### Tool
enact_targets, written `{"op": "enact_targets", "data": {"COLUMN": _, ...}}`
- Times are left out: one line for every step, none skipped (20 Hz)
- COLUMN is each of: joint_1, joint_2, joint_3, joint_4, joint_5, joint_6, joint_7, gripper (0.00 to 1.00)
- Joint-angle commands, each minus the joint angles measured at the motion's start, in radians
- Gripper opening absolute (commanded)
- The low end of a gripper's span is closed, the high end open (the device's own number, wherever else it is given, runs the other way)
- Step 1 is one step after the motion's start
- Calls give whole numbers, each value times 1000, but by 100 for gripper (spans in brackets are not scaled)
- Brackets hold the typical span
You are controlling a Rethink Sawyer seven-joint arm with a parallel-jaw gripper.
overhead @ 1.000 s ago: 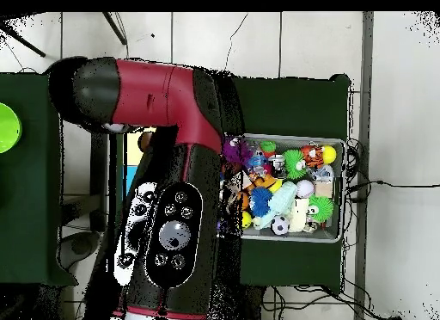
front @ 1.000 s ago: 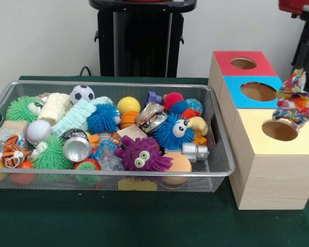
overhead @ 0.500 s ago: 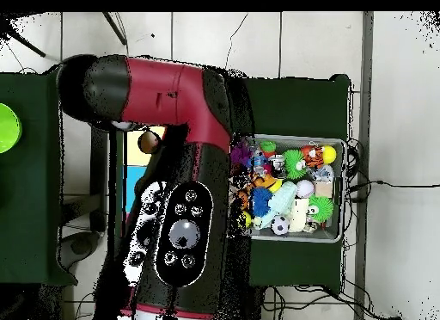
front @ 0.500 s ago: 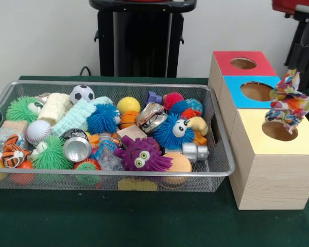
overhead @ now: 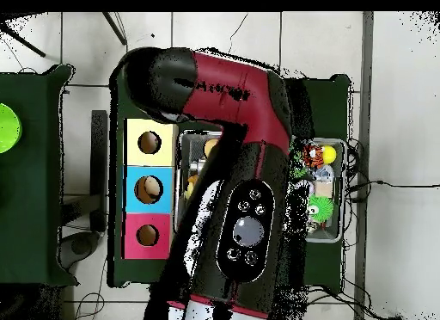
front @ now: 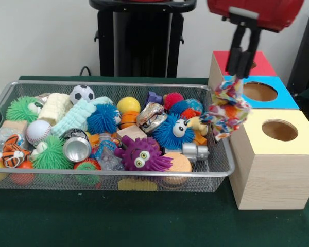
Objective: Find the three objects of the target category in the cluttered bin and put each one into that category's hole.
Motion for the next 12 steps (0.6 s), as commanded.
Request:
{"op": "enact_targets", "data": {"joint_1": 8, "joint_2": 6, "joint_3": 91, "joint_4": 132, "joint_5": -36, "joint_6": -48, "joint_7": 53, "gripper": 0}}
{"op": "enact_targets", "data": {"joint_1": 16, "joint_2": 3, "joint_3": 89, "joint_4": 143, "joint_5": -35, "joint_6": -54, "joint_7": 66, "gripper": 0}}
{"op": "enact_targets", "data": {"joint_1": 20, "joint_2": 0, "joint_3": 88, "joint_4": 152, "joint_5": -33, "joint_6": -59, "joint_7": 74, "gripper": 0}}
{"op": "enact_targets", "data": {"joint_1": 25, "joint_2": -4, "joint_3": 87, "joint_4": 164, "joint_5": -31, "joint_6": -65, "joint_7": 82, "gripper": 0}}
{"op": "enact_targets", "data": {"joint_1": 29, "joint_2": -8, "joint_3": 85, "joint_4": 169, "joint_5": -29, "joint_6": -63, "joint_7": 88, "gripper": 0}}
{"op": "enact_targets", "data": {"joint_1": 34, "joint_2": -12, "joint_3": 80, "joint_4": 170, "joint_5": -28, "joint_6": -55, "joint_7": 98, "gripper": 0}}
{"op": "enact_targets", "data": {"joint_1": 37, "joint_2": -13, "joint_3": 77, "joint_4": 169, "joint_5": -27, "joint_6": -51, "joint_7": 103, "gripper": 0}}
{"op": "enact_targets", "data": {"joint_1": 39, "joint_2": -10, "joint_3": 73, "joint_4": 160, "joint_5": -25, "joint_6": -40, "joint_7": 110, "gripper": 0}}
{"op": "enact_targets", "data": {"joint_1": 42, "joint_2": -9, "joint_3": 69, "joint_4": 155, "joint_5": -24, "joint_6": -31, "joint_7": 119, "gripper": 0}}
{"op": "enact_targets", "data": {"joint_1": 48, "joint_2": -9, "joint_3": 65, "joint_4": 152, "joint_5": -22, "joint_6": -26, "joint_7": 129, "gripper": 0}}
{"op": "enact_targets", "data": {"joint_1": 51, "joint_2": -9, "joint_3": 62, "joint_4": 149, "joint_5": -19, "joint_6": -21, "joint_7": 138, "gripper": 0}}
{"op": "enact_targets", "data": {"joint_1": 56, "joint_2": -10, "joint_3": 60, "joint_4": 150, "joint_5": -17, "joint_6": -19, "joint_7": 145, "gripper": 0}}
